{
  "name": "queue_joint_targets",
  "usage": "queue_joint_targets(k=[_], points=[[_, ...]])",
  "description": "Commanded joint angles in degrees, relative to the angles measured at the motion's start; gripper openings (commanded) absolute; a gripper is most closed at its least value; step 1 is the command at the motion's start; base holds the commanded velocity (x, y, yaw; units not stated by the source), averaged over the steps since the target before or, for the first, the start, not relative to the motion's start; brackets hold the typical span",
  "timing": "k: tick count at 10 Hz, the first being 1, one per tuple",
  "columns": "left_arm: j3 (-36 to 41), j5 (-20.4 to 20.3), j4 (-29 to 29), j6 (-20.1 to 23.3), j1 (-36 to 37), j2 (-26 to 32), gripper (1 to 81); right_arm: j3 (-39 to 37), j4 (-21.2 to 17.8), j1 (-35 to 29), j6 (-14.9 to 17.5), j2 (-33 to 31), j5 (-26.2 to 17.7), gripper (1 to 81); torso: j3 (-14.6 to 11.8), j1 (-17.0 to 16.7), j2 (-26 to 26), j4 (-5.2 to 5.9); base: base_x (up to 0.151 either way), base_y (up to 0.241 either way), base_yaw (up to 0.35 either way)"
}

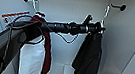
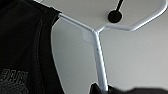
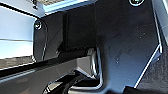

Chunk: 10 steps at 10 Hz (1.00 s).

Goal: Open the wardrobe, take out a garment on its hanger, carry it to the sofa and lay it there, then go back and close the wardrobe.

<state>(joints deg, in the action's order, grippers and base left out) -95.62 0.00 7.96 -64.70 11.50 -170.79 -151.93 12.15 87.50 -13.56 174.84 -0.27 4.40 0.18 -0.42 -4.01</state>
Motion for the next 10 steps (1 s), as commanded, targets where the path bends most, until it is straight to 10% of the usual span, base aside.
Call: queue_joint_targets(k=[1, 3, 4, 10], points=[[5.0, -6.6, 2.2, 1.2, 8.0, 2.6, 1.0, 0.9, -0.1, -1.8, -0.2, 0.0, -1.9, 81.1, 0.0, 0.0, 0.0, 0.00, 0.000, 0.000, 0.000], [8.7, -6.6, 2.6, 1.2, 7.5, 5.2, 1.0, 1.1, 0.1, -1.9, -0.1, -0.1, -1.8, 81.1, -4.3, 0.0, 0.0, 0.00, 0.000, 0.000, 0.000], [9.4, -6.5, 2.7, 1.2, 7.2, 5.6, 1.0, 1.1, 0.2, -1.9, -0.1, -0.1, -1.8, 81.1, -1.1, 0.0, 0.0, 0.00, 0.000, 0.000, 0.000], [13.1, -6.8, 4.3, 1.3, 3.0, 7.6, 1.0, 1.1, 0.2, -1.9, -0.1, -0.1, -1.8, 81.1, -3.0, 0.0, 0.1, 0.00, -0.043, 0.000, 0.000]])
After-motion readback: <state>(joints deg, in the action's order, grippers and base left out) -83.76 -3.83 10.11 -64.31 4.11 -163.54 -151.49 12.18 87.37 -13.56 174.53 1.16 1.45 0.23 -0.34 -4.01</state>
